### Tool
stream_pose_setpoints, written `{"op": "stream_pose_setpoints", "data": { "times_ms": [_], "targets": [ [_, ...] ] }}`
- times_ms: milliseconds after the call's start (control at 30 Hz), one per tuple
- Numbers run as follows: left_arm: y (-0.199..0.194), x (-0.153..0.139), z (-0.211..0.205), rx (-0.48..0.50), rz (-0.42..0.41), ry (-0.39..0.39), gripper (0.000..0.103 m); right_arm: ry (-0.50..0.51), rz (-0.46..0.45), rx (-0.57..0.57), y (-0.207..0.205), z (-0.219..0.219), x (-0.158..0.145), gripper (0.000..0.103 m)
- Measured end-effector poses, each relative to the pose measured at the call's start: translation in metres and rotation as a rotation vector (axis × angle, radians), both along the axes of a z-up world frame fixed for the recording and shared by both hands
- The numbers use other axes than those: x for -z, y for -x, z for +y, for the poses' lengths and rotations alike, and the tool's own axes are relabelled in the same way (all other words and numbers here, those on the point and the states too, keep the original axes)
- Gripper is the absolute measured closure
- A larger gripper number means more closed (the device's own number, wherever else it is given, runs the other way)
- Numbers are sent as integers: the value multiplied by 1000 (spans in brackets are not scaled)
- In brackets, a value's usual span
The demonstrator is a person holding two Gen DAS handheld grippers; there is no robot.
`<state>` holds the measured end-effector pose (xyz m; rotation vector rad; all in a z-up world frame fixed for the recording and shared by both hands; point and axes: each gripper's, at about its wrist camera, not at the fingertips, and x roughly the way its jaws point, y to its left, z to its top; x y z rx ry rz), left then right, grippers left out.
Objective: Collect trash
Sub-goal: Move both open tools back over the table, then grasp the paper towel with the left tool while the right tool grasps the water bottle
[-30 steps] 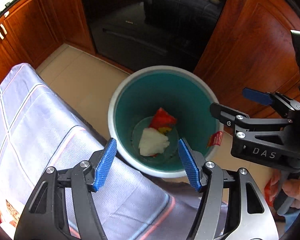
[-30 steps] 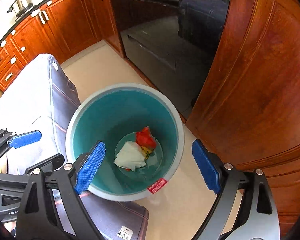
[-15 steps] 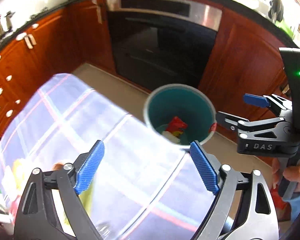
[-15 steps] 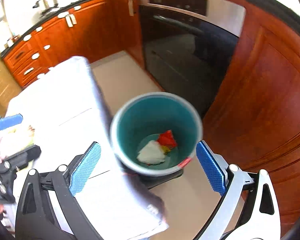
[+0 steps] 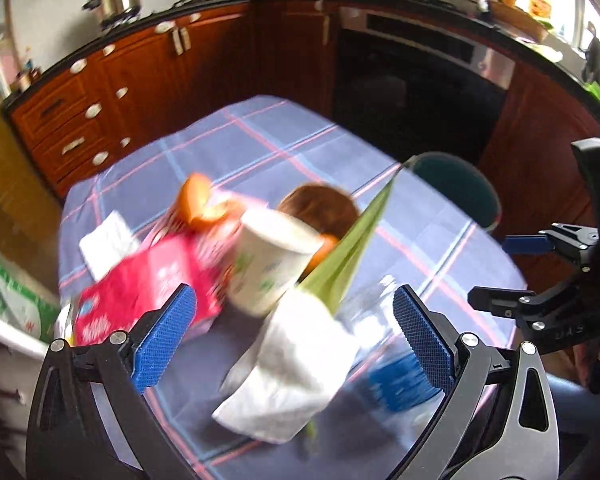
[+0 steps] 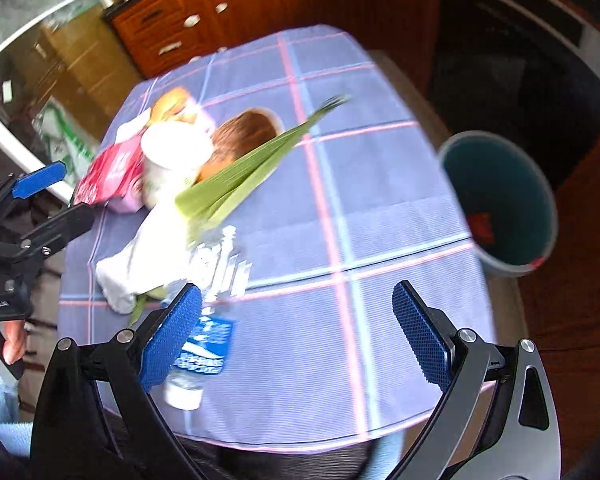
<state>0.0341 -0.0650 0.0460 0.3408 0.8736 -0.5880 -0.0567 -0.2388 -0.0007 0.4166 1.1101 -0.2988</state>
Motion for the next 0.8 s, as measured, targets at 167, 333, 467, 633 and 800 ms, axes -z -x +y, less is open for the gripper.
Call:
{"op": "stream_pose_setpoints", "data": {
  "times_ms": [167,333,467,633,800],
  "targets": [
    [2,36,35,-49,54,-34,4,-44,41,-40,-19,33,17,11],
    [15,60,42,-15,98,-37,4,-64,73,-42,-31,42,29,11],
    [21,72,37,11,118,-44,4,-74,94,-47,-39,44,36,11],
    [14,84,36,-2,169,-20,4,-87,122,-58,-50,48,50,11],
    [3,93,36,-25,215,15,4,-100,136,-66,-54,48,62,10]
  ]
}}
